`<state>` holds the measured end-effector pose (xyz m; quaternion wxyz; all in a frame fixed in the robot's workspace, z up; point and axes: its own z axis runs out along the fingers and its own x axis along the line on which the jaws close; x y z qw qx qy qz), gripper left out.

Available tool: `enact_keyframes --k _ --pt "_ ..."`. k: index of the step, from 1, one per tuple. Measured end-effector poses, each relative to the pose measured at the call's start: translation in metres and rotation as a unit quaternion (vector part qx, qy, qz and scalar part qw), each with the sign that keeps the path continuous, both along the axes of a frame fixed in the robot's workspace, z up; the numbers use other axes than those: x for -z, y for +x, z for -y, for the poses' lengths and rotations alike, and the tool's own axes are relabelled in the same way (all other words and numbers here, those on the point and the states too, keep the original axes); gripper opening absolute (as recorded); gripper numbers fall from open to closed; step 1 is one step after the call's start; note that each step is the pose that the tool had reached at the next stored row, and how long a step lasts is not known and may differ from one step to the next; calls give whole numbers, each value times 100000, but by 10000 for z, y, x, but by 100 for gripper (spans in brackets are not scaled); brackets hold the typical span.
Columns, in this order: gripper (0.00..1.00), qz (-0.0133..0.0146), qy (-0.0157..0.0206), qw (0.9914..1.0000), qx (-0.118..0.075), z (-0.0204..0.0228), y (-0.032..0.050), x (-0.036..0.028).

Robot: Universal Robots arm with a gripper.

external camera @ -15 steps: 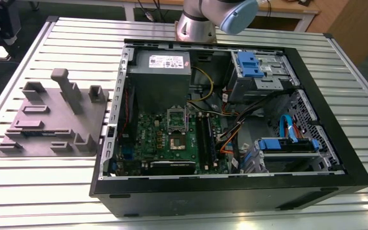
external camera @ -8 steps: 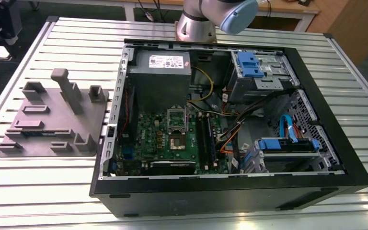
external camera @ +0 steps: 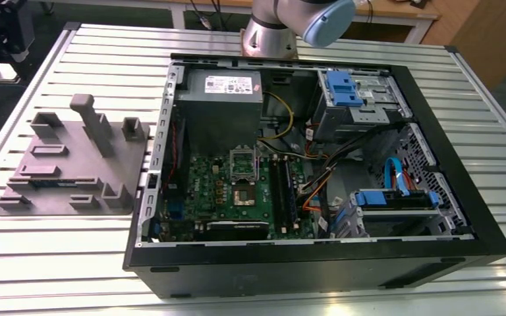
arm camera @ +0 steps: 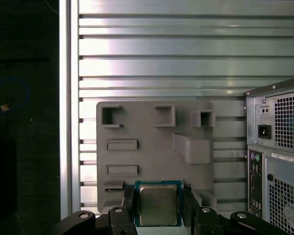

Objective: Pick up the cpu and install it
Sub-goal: 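Pick up the cpu and move it towards the insertion slot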

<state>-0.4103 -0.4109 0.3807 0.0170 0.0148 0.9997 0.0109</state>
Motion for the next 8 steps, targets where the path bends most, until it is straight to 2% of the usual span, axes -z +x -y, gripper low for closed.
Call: enact_keyframes --k 8 --pt "47 0 0 100000 0 0 18 0"
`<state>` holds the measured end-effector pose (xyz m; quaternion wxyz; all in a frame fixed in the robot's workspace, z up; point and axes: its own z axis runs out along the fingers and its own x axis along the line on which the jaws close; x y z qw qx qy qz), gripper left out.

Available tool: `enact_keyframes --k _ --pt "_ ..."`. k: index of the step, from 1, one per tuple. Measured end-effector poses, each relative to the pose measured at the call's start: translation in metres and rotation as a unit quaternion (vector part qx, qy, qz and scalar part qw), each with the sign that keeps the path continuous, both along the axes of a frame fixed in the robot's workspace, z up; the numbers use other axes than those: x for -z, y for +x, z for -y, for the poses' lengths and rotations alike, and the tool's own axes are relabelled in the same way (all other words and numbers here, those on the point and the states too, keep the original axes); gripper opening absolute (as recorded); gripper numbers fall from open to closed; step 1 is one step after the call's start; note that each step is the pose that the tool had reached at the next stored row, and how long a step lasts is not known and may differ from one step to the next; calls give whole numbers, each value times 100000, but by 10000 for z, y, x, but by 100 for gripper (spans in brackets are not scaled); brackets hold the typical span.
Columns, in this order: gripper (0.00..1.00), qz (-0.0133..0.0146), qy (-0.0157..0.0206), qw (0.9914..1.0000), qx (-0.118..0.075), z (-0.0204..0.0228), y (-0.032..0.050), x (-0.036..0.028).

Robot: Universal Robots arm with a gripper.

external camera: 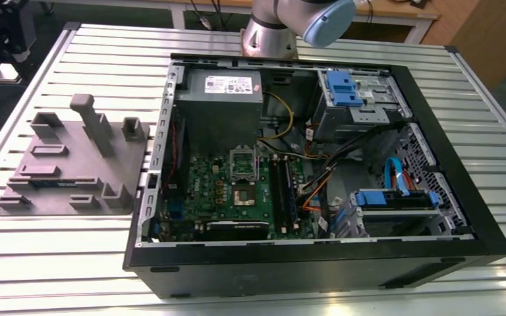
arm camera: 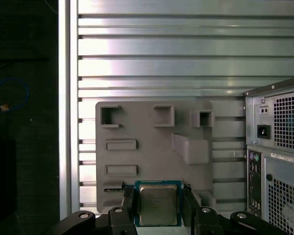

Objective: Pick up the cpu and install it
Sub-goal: 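Pick up the cpu and move it towards the insertion slot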

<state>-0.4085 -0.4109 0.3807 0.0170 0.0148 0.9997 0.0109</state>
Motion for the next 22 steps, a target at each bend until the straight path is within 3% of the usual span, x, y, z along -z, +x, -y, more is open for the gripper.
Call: enact_keyframes --k 3,9,22 --pt "47 -3 1 100000 -4 0 19 0" --pt "47 1 10 100000 -2 0 145 2" --pt "47 1 8 100000 1 0 151 2"
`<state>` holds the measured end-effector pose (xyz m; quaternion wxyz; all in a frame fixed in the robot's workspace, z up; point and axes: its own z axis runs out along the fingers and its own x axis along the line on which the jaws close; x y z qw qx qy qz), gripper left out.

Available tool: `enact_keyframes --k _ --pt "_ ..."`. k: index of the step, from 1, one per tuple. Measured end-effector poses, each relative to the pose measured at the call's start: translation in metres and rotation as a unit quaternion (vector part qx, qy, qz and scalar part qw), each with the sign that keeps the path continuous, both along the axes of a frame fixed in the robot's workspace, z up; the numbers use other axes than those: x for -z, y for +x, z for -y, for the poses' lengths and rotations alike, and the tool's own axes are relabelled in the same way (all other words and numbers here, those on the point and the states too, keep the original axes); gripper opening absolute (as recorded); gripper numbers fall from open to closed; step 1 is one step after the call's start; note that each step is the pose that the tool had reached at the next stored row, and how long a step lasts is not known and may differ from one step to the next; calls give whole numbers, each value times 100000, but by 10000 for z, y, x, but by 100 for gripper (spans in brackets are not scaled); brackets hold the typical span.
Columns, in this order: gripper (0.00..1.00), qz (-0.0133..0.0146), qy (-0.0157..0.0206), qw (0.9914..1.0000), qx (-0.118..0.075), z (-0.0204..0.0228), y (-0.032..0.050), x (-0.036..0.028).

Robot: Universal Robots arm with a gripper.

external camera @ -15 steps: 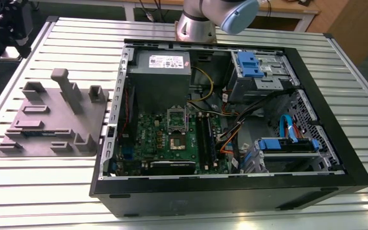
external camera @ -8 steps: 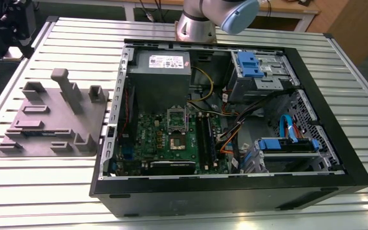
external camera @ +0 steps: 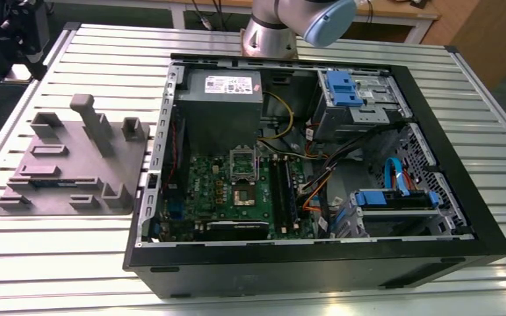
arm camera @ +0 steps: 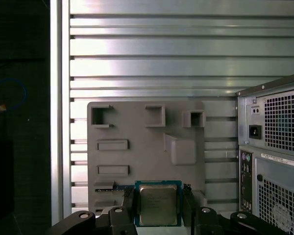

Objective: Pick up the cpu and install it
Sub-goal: 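Pick up the cpu and move it towards the insertion slot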

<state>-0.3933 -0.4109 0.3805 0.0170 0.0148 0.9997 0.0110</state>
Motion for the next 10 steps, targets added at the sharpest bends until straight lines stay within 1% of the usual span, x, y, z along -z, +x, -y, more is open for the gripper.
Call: enact_keyframes --k 7,10 --pt "47 -1 -1 100000 -2 0 3 0" --pt "47 -2 0 100000 -1 0 30 0"
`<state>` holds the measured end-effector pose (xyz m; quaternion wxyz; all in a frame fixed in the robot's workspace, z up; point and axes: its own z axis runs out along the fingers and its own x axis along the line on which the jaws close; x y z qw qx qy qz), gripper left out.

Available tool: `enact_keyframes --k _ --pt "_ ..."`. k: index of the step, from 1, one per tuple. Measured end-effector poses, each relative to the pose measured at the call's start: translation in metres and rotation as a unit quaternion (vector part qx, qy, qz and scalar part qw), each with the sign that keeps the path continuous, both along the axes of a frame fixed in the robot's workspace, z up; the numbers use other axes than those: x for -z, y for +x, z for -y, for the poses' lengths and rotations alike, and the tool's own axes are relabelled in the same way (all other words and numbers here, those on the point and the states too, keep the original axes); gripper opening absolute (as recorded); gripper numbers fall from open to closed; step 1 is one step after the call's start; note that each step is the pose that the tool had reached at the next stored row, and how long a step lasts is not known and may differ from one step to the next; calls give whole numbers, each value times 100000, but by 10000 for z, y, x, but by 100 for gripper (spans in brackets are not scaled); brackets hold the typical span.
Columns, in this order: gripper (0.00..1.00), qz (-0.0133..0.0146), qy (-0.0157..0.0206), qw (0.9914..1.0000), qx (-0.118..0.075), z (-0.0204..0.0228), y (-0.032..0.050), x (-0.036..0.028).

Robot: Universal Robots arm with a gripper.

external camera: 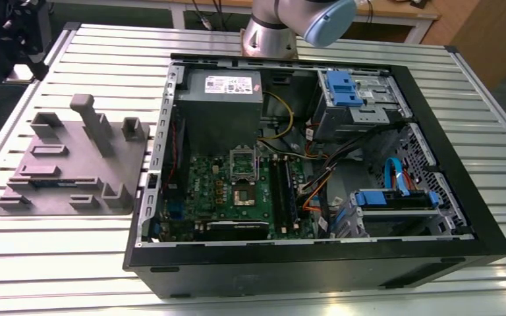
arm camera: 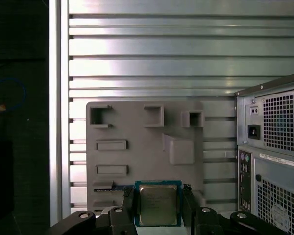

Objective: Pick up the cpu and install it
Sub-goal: 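Pick up the cpu and move it towards the insertion slot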

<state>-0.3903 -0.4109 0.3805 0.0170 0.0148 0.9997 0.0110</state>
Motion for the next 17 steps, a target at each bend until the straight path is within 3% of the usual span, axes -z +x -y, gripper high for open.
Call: enact_keyframes --k 8,17 --pt "47 4 1 100000 -2 0 82 2" --pt "47 1 2 100000 -3 0 93 2"
